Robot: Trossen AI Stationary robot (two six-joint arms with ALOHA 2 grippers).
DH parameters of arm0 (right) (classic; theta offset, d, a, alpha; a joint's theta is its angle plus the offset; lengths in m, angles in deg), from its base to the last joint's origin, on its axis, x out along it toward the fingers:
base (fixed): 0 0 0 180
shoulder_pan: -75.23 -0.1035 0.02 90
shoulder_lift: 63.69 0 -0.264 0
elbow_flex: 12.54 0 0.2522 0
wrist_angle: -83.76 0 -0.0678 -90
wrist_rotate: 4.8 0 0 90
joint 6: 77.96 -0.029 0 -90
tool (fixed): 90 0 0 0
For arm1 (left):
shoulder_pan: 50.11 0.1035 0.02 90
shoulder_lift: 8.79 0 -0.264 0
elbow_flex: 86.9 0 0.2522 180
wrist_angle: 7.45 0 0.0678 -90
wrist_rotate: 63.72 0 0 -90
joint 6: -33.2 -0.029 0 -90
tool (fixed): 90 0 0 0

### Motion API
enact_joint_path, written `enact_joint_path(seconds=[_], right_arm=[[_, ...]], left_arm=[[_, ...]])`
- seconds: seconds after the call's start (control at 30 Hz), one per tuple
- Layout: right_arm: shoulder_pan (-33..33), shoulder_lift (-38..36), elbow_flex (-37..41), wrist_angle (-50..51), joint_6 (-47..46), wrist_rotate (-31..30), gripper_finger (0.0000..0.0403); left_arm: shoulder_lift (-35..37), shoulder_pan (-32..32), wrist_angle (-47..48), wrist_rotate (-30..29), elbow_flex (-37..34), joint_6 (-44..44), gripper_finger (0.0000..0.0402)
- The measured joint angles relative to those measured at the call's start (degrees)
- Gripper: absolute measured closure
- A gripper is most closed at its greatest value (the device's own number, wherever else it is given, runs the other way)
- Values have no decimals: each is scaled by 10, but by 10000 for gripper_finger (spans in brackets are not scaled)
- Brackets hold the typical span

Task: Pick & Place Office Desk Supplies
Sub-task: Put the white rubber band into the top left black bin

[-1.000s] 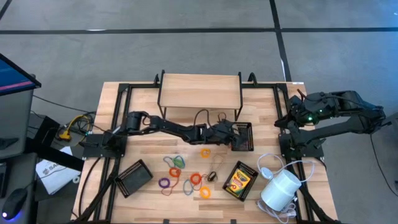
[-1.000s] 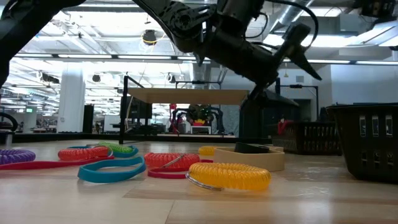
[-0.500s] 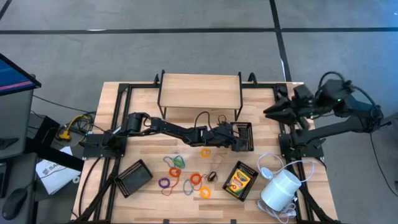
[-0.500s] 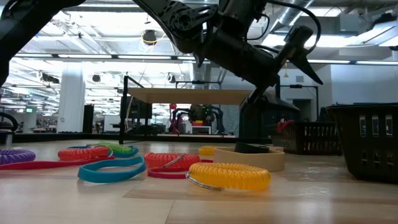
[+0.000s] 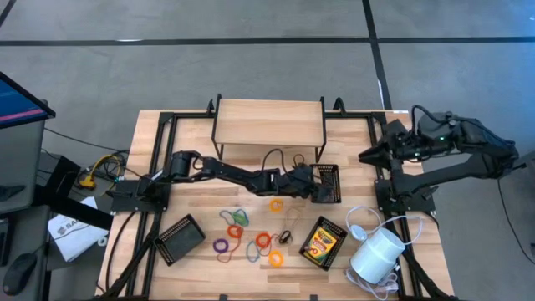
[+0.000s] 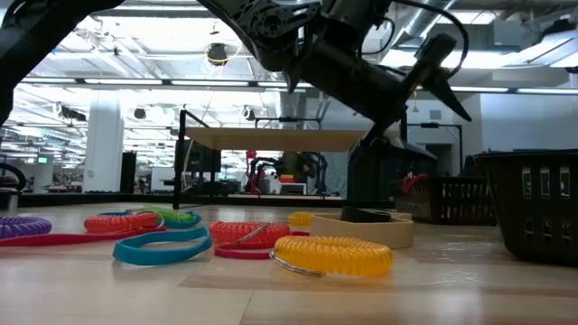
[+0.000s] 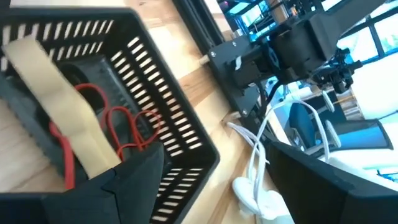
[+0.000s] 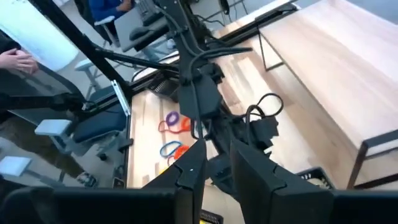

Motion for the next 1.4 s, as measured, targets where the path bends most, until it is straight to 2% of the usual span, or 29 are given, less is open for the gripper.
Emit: enact_joint_path(seconds=[0.2,0.33,0.5,0.6,0.77,0.9,1.13,1.23,1.4], right_arm=[[0,-13,-1,17,2,-44,330],[0,-14,-1,46,1,-54,330],[0,-13,-1,71,1,-55,330],[0,-14,-1,80,1,-65,330],[1,-13,-1,108,1,-84,330],[1,-12,-1,119,1,-94,330],[2,-11,-1,123,0,-95,330],[2,-11,-1,126,0,-95,330],[2,-11,-1,130,-5,-94,330]], left_arm=[[1,3,34,0,16,-21,118],[1,3,107,0,35,-28,118],[17,0,126,50,60,-50,121],[44,-13,154,65,67,-74,134],[95,-41,254,41,65,-112,164],[106,-70,347,58,65,-114,186],[99,-119,365,51,40,-49,202],[97,-123,382,13,12,-15,203],[97,-123,387,11,-42,77,203]])
